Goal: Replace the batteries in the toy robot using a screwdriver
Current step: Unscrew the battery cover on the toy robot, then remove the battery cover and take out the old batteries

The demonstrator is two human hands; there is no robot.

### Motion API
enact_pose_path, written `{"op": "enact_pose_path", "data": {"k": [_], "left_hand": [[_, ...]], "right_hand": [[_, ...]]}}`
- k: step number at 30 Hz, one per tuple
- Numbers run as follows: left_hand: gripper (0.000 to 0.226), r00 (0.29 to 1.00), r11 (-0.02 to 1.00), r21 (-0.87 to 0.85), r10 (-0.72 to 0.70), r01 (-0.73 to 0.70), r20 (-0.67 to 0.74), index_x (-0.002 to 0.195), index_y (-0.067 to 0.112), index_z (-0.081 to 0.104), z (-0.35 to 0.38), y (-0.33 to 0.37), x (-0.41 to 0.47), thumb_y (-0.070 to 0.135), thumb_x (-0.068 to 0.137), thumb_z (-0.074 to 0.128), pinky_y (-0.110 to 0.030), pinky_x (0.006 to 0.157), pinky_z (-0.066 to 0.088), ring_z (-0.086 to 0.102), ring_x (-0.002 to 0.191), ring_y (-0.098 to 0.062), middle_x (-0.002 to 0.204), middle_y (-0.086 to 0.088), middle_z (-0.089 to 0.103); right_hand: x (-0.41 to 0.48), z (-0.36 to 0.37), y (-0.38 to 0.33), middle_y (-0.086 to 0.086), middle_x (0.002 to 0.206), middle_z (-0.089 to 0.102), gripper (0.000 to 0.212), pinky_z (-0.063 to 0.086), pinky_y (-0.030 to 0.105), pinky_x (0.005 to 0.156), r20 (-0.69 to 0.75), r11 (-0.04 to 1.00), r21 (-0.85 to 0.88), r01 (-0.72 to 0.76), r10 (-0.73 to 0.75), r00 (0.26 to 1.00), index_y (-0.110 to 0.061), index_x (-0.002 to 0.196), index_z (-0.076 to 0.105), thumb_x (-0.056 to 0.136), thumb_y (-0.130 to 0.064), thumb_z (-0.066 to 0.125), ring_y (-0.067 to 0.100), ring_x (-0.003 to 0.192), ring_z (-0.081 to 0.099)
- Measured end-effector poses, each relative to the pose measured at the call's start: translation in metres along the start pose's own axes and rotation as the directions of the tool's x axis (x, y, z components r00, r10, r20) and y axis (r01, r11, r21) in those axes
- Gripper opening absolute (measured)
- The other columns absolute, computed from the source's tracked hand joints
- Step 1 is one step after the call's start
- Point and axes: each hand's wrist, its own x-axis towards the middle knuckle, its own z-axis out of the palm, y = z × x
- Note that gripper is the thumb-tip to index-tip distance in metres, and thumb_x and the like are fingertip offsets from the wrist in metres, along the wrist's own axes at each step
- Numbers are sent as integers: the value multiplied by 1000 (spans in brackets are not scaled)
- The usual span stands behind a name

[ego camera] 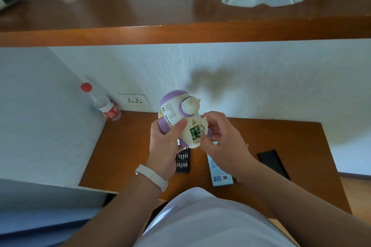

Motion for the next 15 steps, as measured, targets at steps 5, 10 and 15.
{"op": "enact_pose_path", "data": {"k": [5,10,15], "left_hand": [[45,999,998,-43,-52,51,-15,124,19,52,-27,1,3,16,86,77,-41,67,62,74,99,-24,117,-7,70],[42,995,994,-37,-100,101,11,127,18,50,-62,14,14,18,91,71,-42,71,62,75,93,-17,118,-6,71],[50,992,994,24,-105,104,68,142,17,46,-111,34,30,20,96,65,-60,92,56,65,117,-37,132,-13,64]], "right_hand": [[6,17,-7,-20,109,69,34,57,18,78,32,978,183,-103,99,995,-44,120,57,92,-25,62,-4,100,65],[18,39,-14,-16,103,75,24,57,19,76,75,910,328,-254,243,967,-31,112,72,95,-21,60,1,96,69],[28,81,-9,-11,90,75,17,57,27,73,102,848,307,-433,423,901,-33,101,75,94,-31,60,13,89,69]]}}
